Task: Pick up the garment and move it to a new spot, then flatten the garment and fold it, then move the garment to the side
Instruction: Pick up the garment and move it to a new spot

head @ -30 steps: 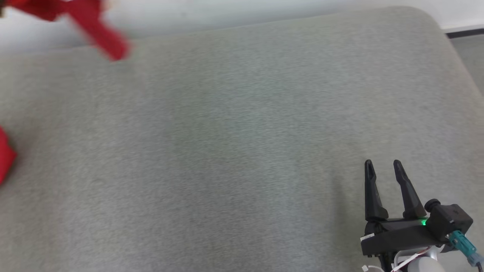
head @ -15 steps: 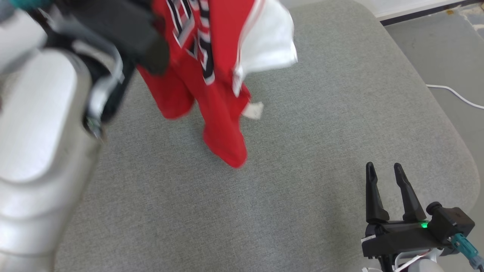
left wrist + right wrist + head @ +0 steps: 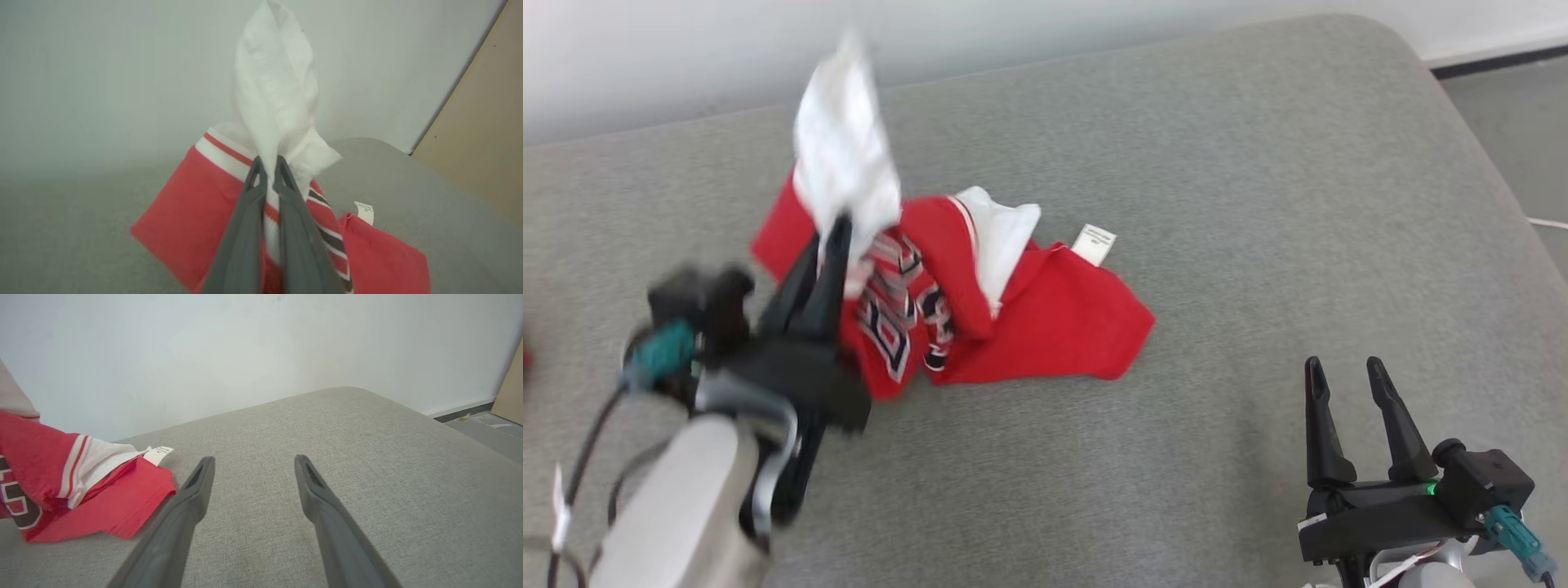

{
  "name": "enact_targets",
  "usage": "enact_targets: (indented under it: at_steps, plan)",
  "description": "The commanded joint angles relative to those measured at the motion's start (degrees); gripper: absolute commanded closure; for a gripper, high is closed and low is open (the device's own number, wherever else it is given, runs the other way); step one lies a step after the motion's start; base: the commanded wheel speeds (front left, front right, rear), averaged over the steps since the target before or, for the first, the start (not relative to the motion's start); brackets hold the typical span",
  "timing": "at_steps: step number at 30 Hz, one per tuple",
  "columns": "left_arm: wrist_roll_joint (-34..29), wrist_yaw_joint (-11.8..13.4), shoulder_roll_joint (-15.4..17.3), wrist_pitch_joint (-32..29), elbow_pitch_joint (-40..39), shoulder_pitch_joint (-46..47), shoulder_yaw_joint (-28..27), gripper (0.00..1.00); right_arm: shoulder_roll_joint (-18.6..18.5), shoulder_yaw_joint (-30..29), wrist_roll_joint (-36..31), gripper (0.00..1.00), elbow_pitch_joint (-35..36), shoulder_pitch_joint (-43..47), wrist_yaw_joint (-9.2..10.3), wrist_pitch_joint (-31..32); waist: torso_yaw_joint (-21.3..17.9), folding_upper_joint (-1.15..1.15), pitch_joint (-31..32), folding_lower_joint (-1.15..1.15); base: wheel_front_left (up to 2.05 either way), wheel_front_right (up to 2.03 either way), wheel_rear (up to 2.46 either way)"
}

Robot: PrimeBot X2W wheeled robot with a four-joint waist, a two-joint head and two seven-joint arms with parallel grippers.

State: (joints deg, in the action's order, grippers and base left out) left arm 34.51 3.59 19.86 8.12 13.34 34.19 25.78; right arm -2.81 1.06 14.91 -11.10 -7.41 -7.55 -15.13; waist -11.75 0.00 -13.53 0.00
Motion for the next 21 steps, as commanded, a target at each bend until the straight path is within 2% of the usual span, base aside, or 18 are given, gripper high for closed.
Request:
enact_targets:
  at_steps: [1, 9, 10, 11, 16, 21]
  plan:
    - [0.51, 0.15, 0.2, 1.05, 0.33, -2.58, -0.34, 1.0, -0.13, -0.02, -0.54, 0.0, -0.32, -0.25, 0.12, -0.02, 1.87, 0.0, 0.87, 0.0, 0.0, 0.0, 0.0]
    - [1.93, 1.16, 0.32, 5.26, 4.28, -15.19, -0.66, 1.0, -0.12, 0.63, -1.53, 0.0, -1.61, 0.53, 0.12, 0.37, 4.8, 0.0, 2.92, 0.0, 0.0, 0.0, 0.0]
    - [1.71, 1.08, 0.13, 5.68, 4.51, -15.96, -0.6, 0.53, -0.11, 0.7, -1.75, 0.0, -1.64, 0.68, 0.12, 0.54, 5.13, 0.0, 3.2, 0.0, 0.0, 0.0, 0.0]
    - [1.5, 0.69, -0.16, 6.02, 4.38, -16.39, -0.69, 0.0, -0.11, 0.85, -1.89, 0.0, -1.64, 0.79, 0.12, 0.75, 5.48, 0.0, 3.48, 0.0, 0.0, 0.0, 0.0]
    - [-1.29, 0.8, -0.54, 7.06, 2.88, -17.72, -3.26, 0.0, -0.12, 1.3, -2.16, 0.0, -1.26, 1.26, 0.12, 1.35, 6.81, 0.0, 4.92, 0.0, 0.0, 0.0, 0.0]
    - [-6.15, 0.8, -0.98, 7.02, -1.68, -19.54, -8.51, 0.0, -0.12, 0.92, -2.9, 0.0, -0.54, 2.01, 0.12, 2.11, 8.19, 0.0, 6.49, 0.0, 0.0, 0.0, 0.0]
